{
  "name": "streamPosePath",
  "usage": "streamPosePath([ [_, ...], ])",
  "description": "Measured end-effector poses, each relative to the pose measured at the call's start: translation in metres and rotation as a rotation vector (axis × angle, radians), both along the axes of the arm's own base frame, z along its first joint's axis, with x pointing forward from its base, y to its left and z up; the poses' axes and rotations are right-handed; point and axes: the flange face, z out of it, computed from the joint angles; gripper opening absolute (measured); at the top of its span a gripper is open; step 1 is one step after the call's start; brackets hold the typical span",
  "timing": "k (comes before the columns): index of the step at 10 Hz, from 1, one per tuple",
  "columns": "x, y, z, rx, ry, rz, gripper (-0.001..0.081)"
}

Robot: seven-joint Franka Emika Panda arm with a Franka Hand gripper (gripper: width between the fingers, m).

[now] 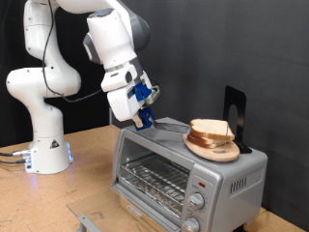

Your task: Make a piece of toast with the oven

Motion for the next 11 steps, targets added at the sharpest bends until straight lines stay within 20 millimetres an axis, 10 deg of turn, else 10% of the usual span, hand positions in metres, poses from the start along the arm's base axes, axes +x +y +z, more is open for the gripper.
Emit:
streamPosePath([
  [11,0.023,0.014,0.006,-0.001,-0.012,-0.011,0.04],
])
